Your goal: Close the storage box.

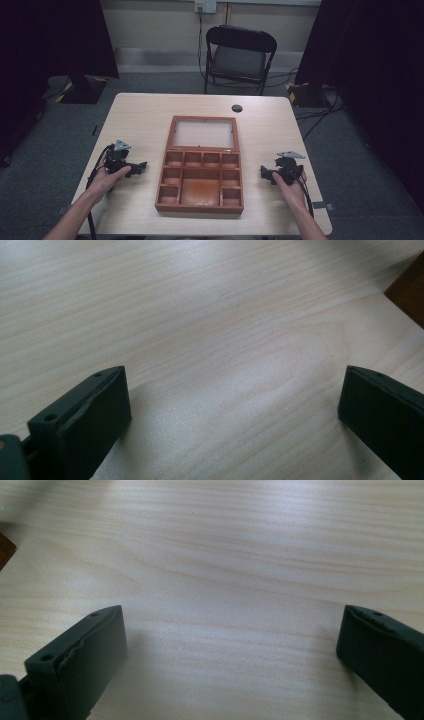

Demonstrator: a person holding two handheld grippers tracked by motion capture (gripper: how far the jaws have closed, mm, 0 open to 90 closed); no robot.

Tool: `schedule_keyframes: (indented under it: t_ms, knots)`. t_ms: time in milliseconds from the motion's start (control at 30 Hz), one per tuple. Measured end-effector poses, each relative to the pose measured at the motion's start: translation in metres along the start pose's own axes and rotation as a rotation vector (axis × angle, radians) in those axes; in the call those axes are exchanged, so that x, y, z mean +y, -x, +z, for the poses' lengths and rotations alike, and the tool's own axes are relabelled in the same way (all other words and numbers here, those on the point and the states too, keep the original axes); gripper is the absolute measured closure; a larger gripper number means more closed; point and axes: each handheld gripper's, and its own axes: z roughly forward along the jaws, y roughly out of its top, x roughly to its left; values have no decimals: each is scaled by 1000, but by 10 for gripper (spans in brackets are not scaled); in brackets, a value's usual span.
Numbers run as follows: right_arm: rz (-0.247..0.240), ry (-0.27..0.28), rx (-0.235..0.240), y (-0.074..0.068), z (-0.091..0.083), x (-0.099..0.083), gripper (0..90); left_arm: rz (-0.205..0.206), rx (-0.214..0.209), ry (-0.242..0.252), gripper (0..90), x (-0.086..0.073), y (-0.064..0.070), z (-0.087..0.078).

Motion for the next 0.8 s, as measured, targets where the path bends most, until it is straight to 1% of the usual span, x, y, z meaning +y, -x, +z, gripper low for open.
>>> schedule_keyframes:
  t_ms: [167, 200, 300, 367, 400, 433, 467, 500, 533, 567, 600, 633, 700, 733, 800]
  knots:
    - [-2, 0, 0, 0, 0, 0, 0, -7, -1, -5, 0, 1, 1, 0]
    - [-4, 1, 2, 0, 0, 0, 0, -2, -4, -14, 3, 2, 1, 0]
    - [-5, 1, 1, -1, -1, -1, 0, 9, -4, -21, 34, 2, 0, -3]
    - [-12, -8, 9, -1, -2, -1, 0, -13, -3, -7, 95, 3, 0, -4]
    - [-12, -6, 11, -1, -3, -1, 12, -17, -9, -7, 130, 3, -1, -6]
    - [-10, -4, 13, -1, -3, -1, 43, -26, -14, -8, 161, 4, -3, -7]
    - [-14, 5, 16, -1, -4, -1, 101, -42, -21, -5, 159, 4, -3, -7]
    - [-14, 5, 16, -1, -4, -1, 101, -42, -21, -5, 157, 4, -3, -7]
    - [-9, 19, 8, -1, -6, 1, 176, -50, -19, -10, 160, 4, -3, -8]
    - [-17, 17, 2, -1, -6, 1, 132, -50, -19, -10, 163, 4, -3, -8]
    - [-16, 16, 4, 0, -6, 1, 149, -62, -25, -9, 163, 4, -3, -8]
    - [-18, 13, 16, -1, -6, 1, 164, -63, -30, -6, 164, 5, -3, -9]
    - [-21, 11, 22, -1, -6, 1, 146, -64, -27, -1, 165, 6, -3, -10]
    - [-33, 5, 32, -2, -6, 1, 155, -81, -33, 16, 166, 7, -2, -12]
    - [-50, 12, 40, -2, -9, 2, 160, -88, -41, 32, 167, 9, -2, -15]
